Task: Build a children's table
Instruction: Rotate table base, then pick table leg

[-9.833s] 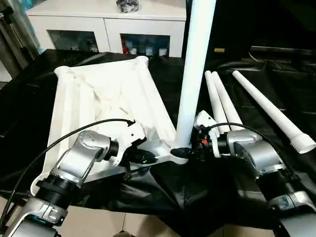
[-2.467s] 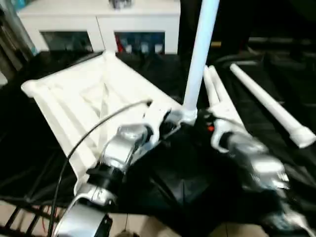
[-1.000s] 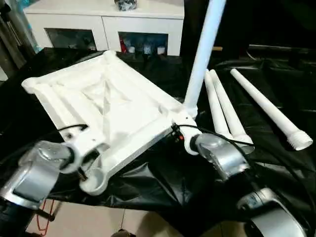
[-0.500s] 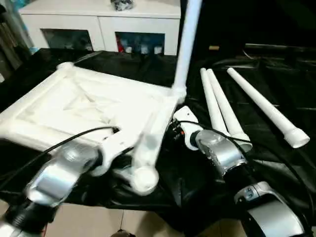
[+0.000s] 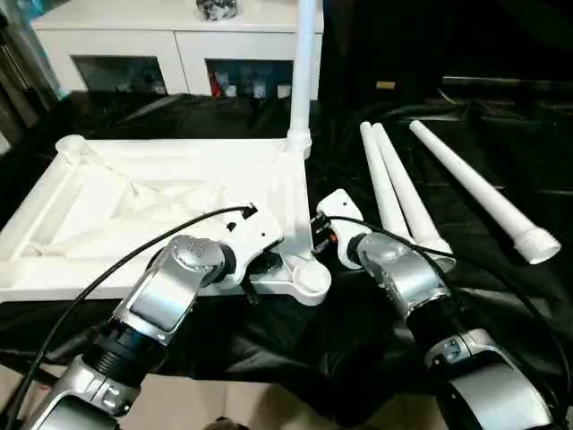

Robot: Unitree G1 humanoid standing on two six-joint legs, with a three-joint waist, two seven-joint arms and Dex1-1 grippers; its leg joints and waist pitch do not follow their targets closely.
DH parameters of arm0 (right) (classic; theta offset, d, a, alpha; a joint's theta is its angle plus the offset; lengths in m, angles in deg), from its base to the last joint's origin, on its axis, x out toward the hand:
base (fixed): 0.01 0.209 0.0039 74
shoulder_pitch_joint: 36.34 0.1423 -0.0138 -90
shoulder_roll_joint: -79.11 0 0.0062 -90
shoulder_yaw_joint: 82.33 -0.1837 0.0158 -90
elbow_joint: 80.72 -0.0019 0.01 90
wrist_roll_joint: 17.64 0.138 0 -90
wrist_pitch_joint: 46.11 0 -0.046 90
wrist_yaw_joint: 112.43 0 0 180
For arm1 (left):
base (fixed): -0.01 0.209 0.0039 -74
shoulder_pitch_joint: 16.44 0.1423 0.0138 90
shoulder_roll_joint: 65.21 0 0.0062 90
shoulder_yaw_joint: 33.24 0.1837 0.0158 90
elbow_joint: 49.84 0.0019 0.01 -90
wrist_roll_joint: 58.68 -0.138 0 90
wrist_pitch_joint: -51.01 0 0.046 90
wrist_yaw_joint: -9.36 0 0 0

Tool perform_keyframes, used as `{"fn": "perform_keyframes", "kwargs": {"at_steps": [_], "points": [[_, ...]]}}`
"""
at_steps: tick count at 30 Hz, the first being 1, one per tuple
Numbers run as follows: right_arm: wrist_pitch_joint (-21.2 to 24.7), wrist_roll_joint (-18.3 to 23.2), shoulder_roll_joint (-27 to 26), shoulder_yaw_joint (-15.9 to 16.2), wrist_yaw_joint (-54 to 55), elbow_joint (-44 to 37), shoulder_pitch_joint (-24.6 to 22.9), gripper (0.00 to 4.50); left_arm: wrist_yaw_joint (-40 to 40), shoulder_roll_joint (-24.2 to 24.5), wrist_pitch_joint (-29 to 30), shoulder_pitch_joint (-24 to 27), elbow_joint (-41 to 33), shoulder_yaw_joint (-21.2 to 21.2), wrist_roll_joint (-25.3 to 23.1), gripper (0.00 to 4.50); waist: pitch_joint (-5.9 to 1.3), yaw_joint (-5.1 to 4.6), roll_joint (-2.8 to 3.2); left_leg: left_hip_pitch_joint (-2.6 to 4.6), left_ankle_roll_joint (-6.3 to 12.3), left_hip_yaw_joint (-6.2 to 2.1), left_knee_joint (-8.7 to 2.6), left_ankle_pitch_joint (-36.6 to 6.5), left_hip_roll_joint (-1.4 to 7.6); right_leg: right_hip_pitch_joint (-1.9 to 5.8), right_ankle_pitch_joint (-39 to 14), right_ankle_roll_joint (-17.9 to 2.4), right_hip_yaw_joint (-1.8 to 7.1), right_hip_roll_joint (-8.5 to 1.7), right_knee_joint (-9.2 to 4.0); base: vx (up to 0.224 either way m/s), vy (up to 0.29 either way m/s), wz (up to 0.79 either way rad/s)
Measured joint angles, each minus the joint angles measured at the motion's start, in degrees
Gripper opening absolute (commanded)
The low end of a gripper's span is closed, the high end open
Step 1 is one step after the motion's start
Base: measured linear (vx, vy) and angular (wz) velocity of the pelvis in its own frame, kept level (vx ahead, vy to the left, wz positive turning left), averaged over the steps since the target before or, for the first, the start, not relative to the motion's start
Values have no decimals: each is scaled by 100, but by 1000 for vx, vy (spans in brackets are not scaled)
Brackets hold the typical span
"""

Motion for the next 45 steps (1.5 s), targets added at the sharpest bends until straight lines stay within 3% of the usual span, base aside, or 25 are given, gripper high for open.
{"fn": "perform_keyframes", "kwargs": {"at_steps": [2,7,10,14,17,27,40,45], "points": [[58,68,26,-108,7,-337,-83,20,-23,155,-62,9,-18,-3,-39,0,0,4,-1,0,-1,-4,-1,1,9,0,0,0,-9,7,2,0,0,0],[1040,379,325,-712,159,-1419,-22,13,-257,438,105,153,-489,-460,255,42,-4,73,-6,3,0,-1,3,2,5,4,0,0,-3,4,3,0,0,0],[1597,621,462,-1081,236,-1541,198,50,-419,564,263,353,-876,-786,560,77,-4,79,-6,2,0,1,4,3,4,4,0,0,-1,2,2,0,0,0],[1732,625,670,-1447,570,-1335,532,91,-474,469,249,477,-1150,-1202,1003,120,-4,86,-7,2,-1,1,4,3,2,3,0,0,-1,1,2,0,0,0],[1772,576,753,-1453,764,-975,711,105,-465,317,241,475,-1296,-1375,1214,134,-7,79,-12,2,0,1,3,3,3,3,0,0,-1,2,3,0,0,0],[1996,497,856,-1720,1232,237,1227,186,-510,147,476,533,-1721,-1370,1638,215,-4,68,-18,-1,2,4,4,4,3,-2,0,1,-2,2,3,0,0,0],[2002,500,898,-1772,1272,988,1474,310,-436,149,531,588,-1746,-1286,1670,341,-4,70,-25,-3,4,5,6,6,3,-2,0,1,-1,2,4,0,0,0],[1981,503,910,-1798,1278,1337,1625,317,-351,188,496,589,-1749,-1173,1641,369,-4,66,-25,-3,5,5,8,6,3,-2,0,0,-1,2,5,0,0,0]]}}
